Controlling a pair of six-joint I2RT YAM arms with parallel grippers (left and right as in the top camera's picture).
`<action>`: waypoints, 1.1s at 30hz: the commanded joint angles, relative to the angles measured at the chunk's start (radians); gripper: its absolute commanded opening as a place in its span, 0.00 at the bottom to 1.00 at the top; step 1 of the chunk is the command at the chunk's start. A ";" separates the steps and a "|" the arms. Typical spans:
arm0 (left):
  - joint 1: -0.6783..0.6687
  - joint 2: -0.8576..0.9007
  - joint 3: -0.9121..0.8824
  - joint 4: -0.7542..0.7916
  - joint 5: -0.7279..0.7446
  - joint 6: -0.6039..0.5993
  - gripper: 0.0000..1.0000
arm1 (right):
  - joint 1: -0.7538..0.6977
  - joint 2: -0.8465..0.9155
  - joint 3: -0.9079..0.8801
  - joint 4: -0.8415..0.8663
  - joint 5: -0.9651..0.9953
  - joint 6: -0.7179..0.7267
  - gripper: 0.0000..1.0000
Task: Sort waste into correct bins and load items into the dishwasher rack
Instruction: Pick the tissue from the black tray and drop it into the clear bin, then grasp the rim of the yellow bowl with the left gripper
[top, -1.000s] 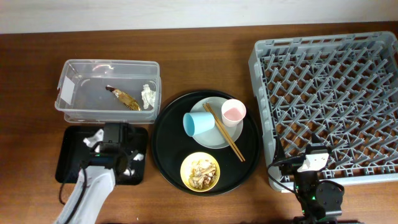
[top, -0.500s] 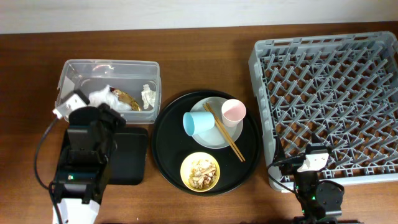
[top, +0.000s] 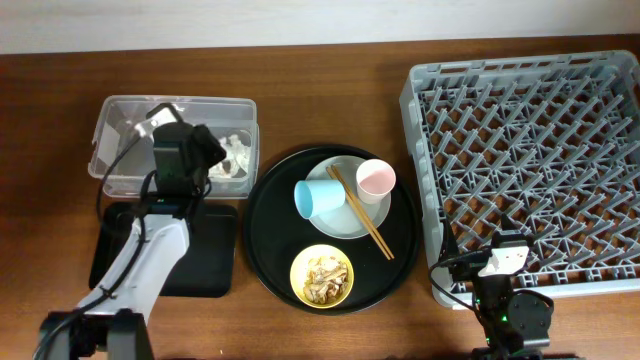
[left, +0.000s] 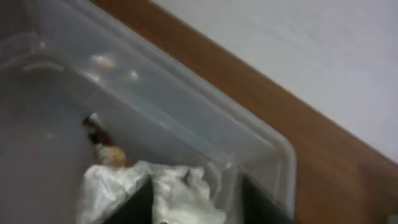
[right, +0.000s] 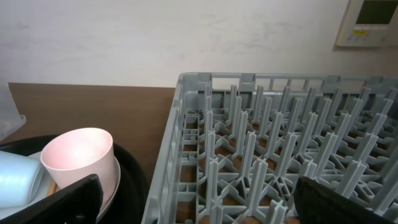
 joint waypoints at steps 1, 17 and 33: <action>0.004 -0.046 0.021 0.032 0.125 0.177 0.64 | -0.005 -0.007 -0.005 -0.004 0.005 -0.003 0.99; -0.290 -0.399 0.147 -0.956 0.549 0.145 0.26 | -0.005 -0.006 -0.005 -0.004 0.005 -0.003 0.99; -0.921 -0.163 0.147 -0.922 0.102 -0.085 0.21 | -0.005 -0.006 -0.005 -0.004 0.005 -0.003 0.99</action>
